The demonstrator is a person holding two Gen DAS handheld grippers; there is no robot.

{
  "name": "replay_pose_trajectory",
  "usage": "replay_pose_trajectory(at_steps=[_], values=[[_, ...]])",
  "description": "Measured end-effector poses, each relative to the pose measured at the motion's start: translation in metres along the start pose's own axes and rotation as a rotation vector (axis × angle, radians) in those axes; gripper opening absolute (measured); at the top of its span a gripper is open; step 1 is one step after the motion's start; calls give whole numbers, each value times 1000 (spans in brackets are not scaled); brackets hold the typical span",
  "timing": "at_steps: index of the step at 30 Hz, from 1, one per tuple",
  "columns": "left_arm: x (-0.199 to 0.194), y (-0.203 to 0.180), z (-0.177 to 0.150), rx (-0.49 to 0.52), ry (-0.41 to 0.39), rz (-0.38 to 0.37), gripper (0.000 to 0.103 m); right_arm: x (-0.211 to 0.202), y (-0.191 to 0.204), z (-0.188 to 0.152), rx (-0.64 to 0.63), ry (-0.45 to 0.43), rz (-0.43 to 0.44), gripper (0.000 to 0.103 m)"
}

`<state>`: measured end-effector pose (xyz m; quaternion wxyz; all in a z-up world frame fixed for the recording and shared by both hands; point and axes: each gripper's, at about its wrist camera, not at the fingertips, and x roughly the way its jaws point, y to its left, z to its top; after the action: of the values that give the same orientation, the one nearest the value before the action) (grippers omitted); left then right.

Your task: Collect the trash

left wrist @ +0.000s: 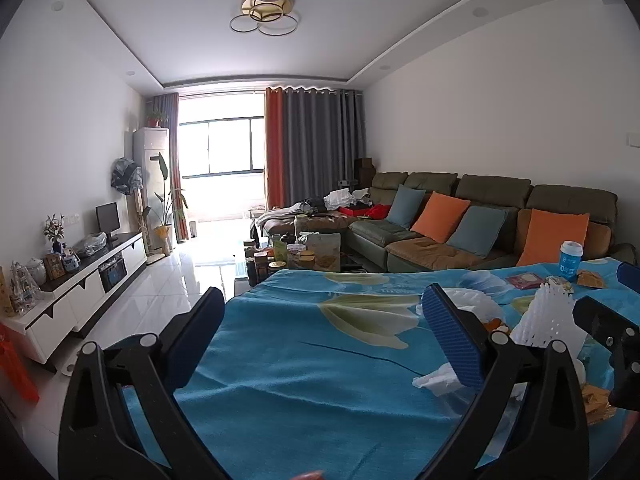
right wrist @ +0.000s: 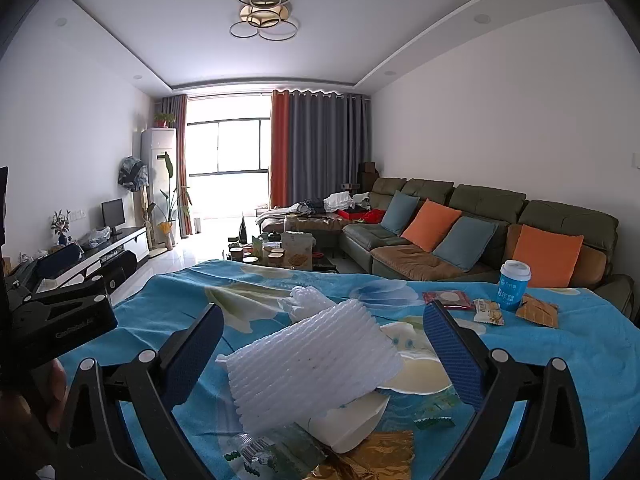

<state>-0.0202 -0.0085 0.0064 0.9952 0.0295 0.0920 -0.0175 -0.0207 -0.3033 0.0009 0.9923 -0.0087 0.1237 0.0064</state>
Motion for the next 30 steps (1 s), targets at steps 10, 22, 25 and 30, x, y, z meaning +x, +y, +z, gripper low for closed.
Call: replay_pose_trajectory(at_steps=[10,22,25,30], values=[[1,6,0,-15,-1,-3,97,0,1,0,1,3,2,97],[0,6,3,-19,-8,-11,97,1,1,0,-1,2,0,97],[1,3,5,-19,-9,-13,97,1,1,0,0,2,1,97],[-1,8,1,-16,-7,-10,97,1,1,0,-2,2,1,97]])
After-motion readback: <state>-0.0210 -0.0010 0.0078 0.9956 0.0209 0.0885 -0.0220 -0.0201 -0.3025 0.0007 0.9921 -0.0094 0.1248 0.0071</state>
